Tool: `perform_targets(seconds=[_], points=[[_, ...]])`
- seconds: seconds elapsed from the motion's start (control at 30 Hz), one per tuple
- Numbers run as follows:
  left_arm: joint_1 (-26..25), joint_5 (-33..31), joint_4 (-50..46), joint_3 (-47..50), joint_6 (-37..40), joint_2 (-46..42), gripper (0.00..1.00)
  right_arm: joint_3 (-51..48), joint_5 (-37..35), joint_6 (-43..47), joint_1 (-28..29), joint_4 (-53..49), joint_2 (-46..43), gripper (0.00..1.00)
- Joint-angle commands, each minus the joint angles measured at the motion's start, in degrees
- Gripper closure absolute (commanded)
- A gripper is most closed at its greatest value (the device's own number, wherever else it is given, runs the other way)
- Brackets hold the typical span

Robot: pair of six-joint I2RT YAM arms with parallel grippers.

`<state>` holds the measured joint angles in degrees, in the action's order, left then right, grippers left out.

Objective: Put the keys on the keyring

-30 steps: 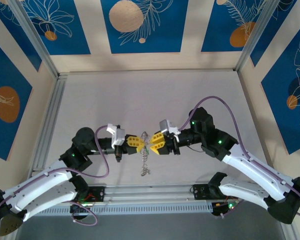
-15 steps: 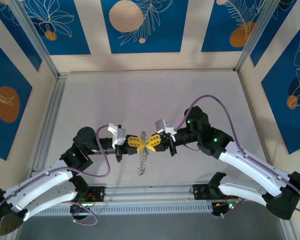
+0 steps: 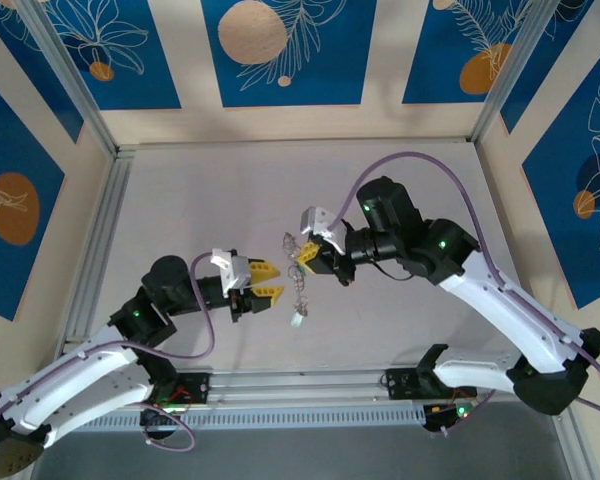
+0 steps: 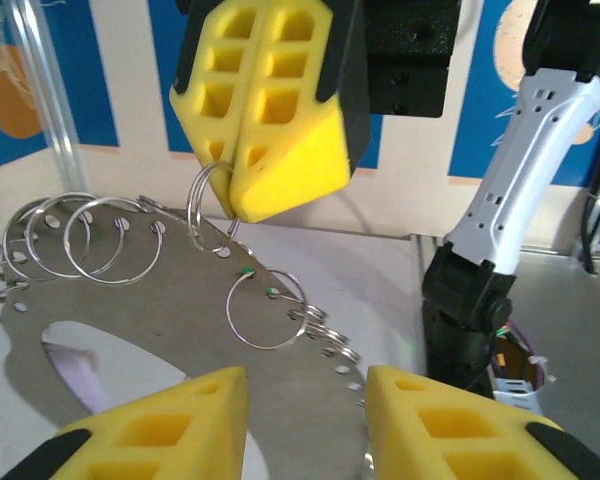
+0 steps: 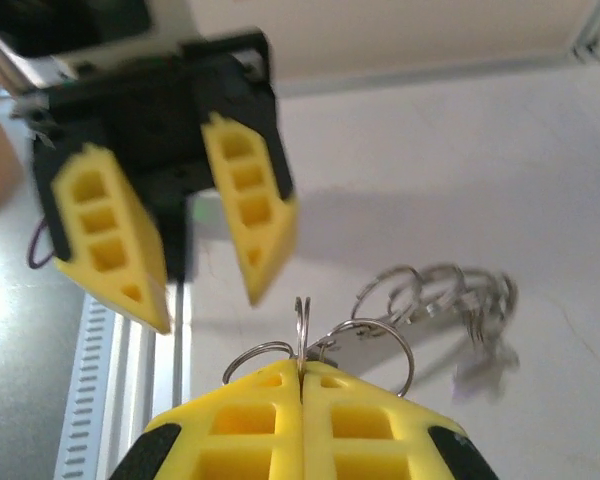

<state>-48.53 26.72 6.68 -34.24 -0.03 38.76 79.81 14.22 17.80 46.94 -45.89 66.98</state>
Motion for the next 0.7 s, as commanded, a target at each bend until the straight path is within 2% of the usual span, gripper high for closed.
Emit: perform_targets(seconds=[0.0, 0.23, 0.4, 0.67], points=[[0.08, -3.7, -2.81, -1.09, 2.22, -1.58, 0.65, 4.81, -4.37, 0.48, 1.01, -11.84, 2.9, 1.0], [0.1, -1.37, -2.07, -1.53, 2.79, 0.44, 0.61, 11.34, -10.27, 2.64, 6.13, -19.74, 9.24, 1.0], [0.11, 0.08, -0.67, -1.89, 3.2, 3.24, 0.62, 14.13, -8.42, 4.65, 7.29, -21.31, 11.2, 1.0], [0.1, 1.82, 1.09, -1.81, 2.68, 3.99, 0.7, 15.17, -4.41, 6.29, 7.37, -20.47, 12.12, 1.0]])
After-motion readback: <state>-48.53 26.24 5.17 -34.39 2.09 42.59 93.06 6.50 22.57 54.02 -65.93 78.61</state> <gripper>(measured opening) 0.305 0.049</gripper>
